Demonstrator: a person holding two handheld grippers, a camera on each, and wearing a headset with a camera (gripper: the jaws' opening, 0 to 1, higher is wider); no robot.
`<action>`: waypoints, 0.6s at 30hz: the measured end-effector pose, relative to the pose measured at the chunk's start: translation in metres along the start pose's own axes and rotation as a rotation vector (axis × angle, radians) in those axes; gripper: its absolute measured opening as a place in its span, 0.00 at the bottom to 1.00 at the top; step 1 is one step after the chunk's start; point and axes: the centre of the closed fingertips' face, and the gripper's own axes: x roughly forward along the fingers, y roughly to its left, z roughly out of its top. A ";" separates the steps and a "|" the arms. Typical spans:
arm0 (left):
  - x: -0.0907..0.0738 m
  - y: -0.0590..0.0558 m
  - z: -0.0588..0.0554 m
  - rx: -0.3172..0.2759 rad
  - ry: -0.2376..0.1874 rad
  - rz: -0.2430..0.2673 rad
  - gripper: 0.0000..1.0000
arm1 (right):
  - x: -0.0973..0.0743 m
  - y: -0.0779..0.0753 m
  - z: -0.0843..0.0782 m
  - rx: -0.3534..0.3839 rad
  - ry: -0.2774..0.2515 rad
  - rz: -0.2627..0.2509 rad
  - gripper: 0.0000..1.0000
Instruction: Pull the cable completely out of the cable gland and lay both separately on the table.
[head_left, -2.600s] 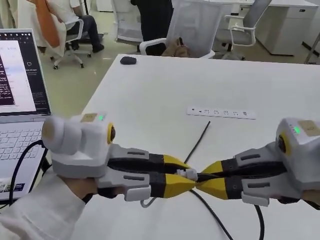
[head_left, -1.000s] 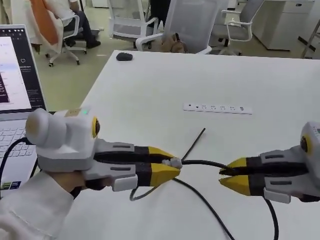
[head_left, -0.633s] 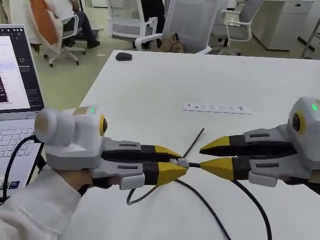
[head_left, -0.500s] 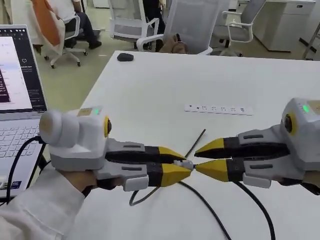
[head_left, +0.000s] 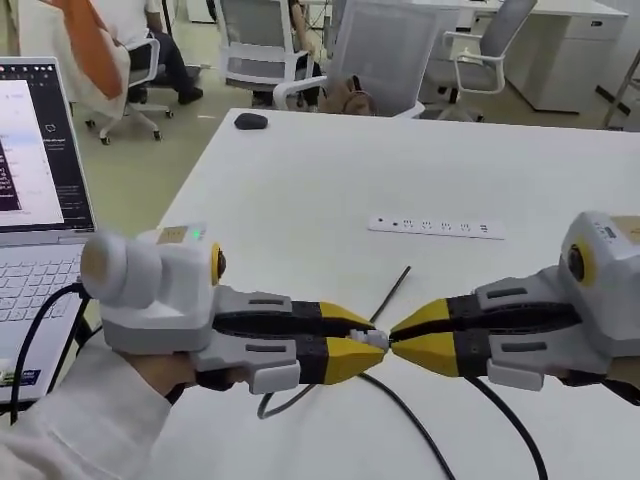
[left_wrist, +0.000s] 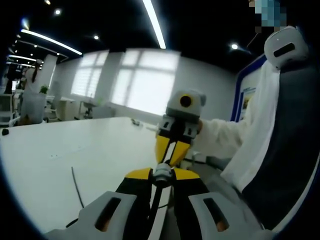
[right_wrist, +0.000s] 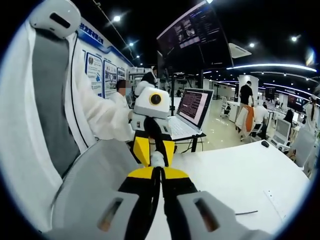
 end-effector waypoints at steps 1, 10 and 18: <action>0.000 0.000 0.000 0.000 -0.001 0.001 0.17 | 0.000 0.000 0.000 0.000 0.001 -0.001 0.05; -0.003 0.002 0.009 0.006 -0.036 0.007 0.17 | 0.002 -0.004 0.001 -0.013 0.007 -0.013 0.04; 0.001 0.001 0.013 0.061 -0.056 0.027 0.22 | -0.004 -0.011 0.014 0.037 -0.093 -0.041 0.03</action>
